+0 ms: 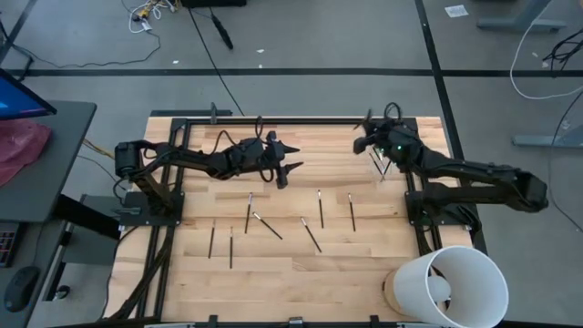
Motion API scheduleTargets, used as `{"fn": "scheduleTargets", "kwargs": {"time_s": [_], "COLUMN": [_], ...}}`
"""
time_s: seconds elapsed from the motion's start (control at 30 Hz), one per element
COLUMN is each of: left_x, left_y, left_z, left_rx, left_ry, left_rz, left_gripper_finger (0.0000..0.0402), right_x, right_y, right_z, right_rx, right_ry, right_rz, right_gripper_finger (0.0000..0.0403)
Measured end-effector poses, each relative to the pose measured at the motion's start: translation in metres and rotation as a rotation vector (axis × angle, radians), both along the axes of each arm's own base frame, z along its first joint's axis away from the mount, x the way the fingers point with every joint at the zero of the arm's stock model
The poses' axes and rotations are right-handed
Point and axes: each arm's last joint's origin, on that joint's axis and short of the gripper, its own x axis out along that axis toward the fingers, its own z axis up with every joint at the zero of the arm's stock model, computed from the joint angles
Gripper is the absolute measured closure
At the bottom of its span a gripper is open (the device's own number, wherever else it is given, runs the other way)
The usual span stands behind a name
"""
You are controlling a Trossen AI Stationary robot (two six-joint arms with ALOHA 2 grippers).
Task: Put items in baskets/containers
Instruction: Put the highlighter brush into the transparent organizer
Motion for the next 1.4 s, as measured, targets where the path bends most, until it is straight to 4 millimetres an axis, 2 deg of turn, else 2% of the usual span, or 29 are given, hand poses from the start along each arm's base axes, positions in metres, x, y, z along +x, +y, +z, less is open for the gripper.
{"fn": "scheduleTargets", "kwargs": {"time_s": [0.27,0.73,1.4], "left_x": [0.000,0.000,-0.001], "left_y": [0.000,0.000,0.004], "left_z": [0.000,0.001,0.003], "left_rx": [0.002,0.005,0.008], "left_ry": [-0.001,-0.008,-0.029], "left_rz": [0.005,0.010,0.021], "left_gripper_finger": [0.0204,0.0207,0.0207], "right_x": [-0.021,-0.036,-0.026], "right_y": [-0.015,-0.017,-0.028], "right_z": [-0.015,-0.033,-0.062], "right_rx": [0.105,0.283,0.406], "right_ry": [0.123,0.219,0.342], "right_rz": [-0.177,-0.229,-0.215], "right_gripper_finger": [0.0397,0.0398,0.0396]}}
